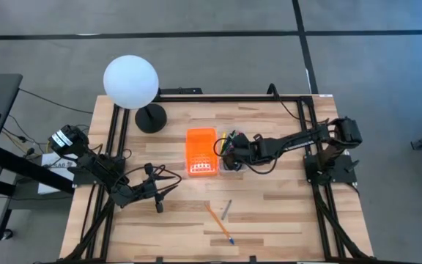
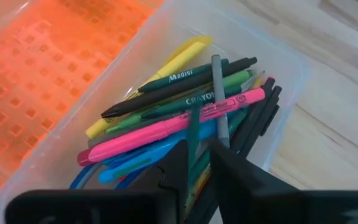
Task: Pick & place school supplies into a supply box
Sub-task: Put the green crayon into the orange supply box, then put the orange pencil into the orange supply box
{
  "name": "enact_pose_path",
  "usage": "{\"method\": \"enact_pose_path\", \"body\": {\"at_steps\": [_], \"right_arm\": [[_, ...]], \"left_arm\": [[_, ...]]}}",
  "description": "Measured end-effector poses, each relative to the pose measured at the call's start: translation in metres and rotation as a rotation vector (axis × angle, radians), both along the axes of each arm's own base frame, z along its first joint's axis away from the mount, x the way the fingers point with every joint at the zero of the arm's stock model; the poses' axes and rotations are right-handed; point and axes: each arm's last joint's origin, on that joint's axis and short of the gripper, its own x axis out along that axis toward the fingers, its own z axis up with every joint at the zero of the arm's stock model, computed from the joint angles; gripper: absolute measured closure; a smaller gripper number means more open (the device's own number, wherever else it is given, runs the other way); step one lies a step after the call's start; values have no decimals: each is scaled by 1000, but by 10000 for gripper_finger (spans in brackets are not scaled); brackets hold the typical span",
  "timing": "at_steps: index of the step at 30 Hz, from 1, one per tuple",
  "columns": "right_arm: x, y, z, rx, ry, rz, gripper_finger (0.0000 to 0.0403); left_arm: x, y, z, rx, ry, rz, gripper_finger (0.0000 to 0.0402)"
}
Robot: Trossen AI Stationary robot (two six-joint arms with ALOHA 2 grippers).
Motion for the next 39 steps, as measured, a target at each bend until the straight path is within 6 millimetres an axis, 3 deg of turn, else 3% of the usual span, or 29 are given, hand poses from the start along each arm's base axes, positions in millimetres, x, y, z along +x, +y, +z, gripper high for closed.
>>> {"method": "enact_pose_path", "body": {"at_steps": [8, 13, 17, 24, 29, 34, 39], "right_arm": [[0, 11, 0, -55, 48, 113, 301], [-5, 46, 1, -172, 92, 265, 296], [-17, 82, 3, -310, 101, 344, 296], [-51, 143, 2, -396, 95, 501, 297], [-77, 174, 2, -438, 87, 610, 297], [-97, 196, 2, -453, 82, 706, 297], [-114, 206, 2, -451, 76, 721, 297]], "left_arm": [[1, -2, 0, -34, -3, -85, 251], [4, -9, 0, -66, 20, -366, 251], [16, -15, 4, -103, 44, -464, 251], [62, -25, 7, -135, 241, -452, 263], [105, -38, 7, -44, 318, -460, 271], [146, -46, 7, -1, 390, -469, 271], [183, -47, -8, -19, 535, -538, 272]]}}
